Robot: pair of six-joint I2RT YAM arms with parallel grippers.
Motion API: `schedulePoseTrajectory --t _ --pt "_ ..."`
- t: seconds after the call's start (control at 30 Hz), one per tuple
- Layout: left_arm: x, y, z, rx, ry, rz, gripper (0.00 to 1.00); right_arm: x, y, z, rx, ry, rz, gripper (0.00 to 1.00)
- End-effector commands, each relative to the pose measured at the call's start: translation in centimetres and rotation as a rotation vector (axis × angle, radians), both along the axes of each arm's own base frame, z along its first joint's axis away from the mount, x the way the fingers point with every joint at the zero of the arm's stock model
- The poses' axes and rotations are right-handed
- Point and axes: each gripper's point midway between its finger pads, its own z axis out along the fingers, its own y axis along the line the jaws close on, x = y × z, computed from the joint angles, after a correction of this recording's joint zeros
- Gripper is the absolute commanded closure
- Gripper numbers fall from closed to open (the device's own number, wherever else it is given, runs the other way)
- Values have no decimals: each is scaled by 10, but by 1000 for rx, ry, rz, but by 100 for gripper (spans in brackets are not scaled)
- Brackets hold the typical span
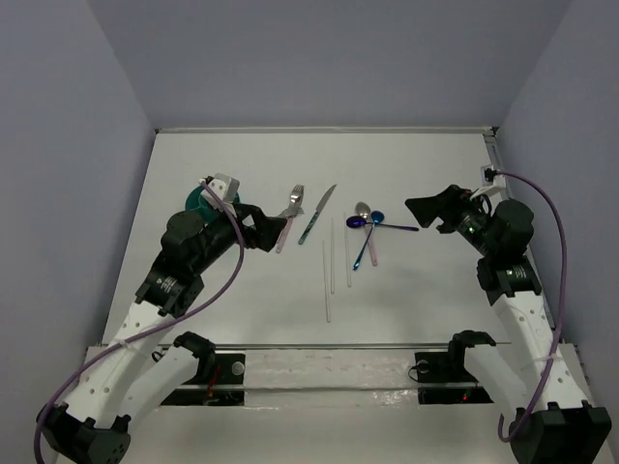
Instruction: Sort the eating utensils into containers
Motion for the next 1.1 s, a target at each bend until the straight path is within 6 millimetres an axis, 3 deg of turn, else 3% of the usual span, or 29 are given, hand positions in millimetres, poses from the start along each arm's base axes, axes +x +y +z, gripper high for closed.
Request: schedulePoseTrajectory --t 0.0,0.27,0.37,0.43,0.53,0.83,0.93,1.07 --pt "6 0 13 5 -57 10 1 4 2 14 16 -79 15 8" --pt "13 -8 13 15 -33 -17 1 18 1 9 28 -91 1 2" --pt "30 -4 9 65 -17 35 2 26 -6 5 11 -86 -45 1" --pt "44 2 -22 149 78 94 4 29 -7 4 4 -97 -51 1" --pt "62 8 -50 237 139 145 9 32 -6 -2 6 -101 -43 1" --pt "95 2 -101 412 254 134 34 30 -6 -19 -7 -86 -41 2" --pt "106 2 -120 470 305 144 46 28 -7 -22 -12 -81 -45 3" --pt "119 7 -144 553 338 163 50 25 -9 -17 -26 -91 -55 3"
